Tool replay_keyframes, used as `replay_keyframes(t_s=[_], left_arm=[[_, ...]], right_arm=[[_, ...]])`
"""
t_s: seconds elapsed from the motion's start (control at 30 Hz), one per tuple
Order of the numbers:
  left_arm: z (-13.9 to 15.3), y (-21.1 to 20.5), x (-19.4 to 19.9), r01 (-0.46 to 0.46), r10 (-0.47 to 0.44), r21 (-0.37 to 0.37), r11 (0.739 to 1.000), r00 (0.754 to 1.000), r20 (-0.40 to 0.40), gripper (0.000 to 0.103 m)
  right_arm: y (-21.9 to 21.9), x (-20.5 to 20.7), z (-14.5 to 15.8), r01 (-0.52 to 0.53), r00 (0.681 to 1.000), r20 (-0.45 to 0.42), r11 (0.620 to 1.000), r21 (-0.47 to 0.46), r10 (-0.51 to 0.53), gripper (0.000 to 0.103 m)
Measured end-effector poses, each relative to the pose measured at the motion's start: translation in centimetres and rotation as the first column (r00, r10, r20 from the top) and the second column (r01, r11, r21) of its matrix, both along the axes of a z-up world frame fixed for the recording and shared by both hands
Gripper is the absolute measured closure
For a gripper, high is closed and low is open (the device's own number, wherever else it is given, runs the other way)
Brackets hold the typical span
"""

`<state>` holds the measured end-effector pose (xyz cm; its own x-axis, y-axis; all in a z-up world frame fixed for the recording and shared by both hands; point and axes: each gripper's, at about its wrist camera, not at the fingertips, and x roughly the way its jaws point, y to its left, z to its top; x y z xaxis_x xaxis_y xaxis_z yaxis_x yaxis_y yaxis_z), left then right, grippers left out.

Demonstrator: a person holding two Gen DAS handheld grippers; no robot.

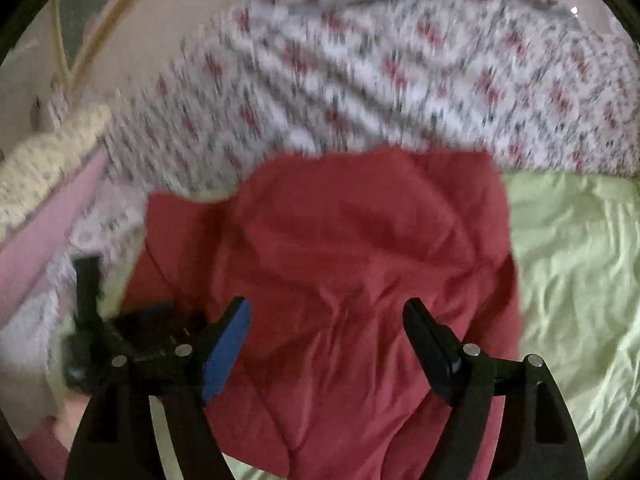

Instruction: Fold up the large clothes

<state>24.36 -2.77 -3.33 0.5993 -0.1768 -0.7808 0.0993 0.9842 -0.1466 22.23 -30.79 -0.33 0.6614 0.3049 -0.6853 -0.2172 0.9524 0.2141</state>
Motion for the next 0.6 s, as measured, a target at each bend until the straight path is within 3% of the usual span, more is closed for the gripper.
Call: replay_keyframes(t_s=[0.1,0.33,0.43,0.6], left_arm=[[-0.1,0.2,0.3,0.006,-0.006,-0.011,1.000,1.000,0.006,0.023],[2.6,3.1,-2.8,0.016,-0.008,-0.123,0.992,0.998,0.062,0.023],[3.0,4.5,-3.0,-0.010,0.017,-0.090,0.996,0.997,0.080,0.023],[0.3,6.5,0.4,-0.084,0.084,-0.011,0.996,0.996,0.002,0.023]], right_arm=[[-0.3,1.8,-2.9,0.030,0.996,-0.085,0.999,-0.033,-0.033,0.024],[-2.4,4.3,-4.1,0.128,0.989,-0.075,0.991,-0.041,-0.131,0.025],[-2.8,4.8,-4.9,0.145,0.986,-0.074,0.989,-0.031,-0.147,0.025],[-2.7,5.8,-4.6,0.158,0.985,-0.063,0.987,-0.032,-0.160,0.025]])
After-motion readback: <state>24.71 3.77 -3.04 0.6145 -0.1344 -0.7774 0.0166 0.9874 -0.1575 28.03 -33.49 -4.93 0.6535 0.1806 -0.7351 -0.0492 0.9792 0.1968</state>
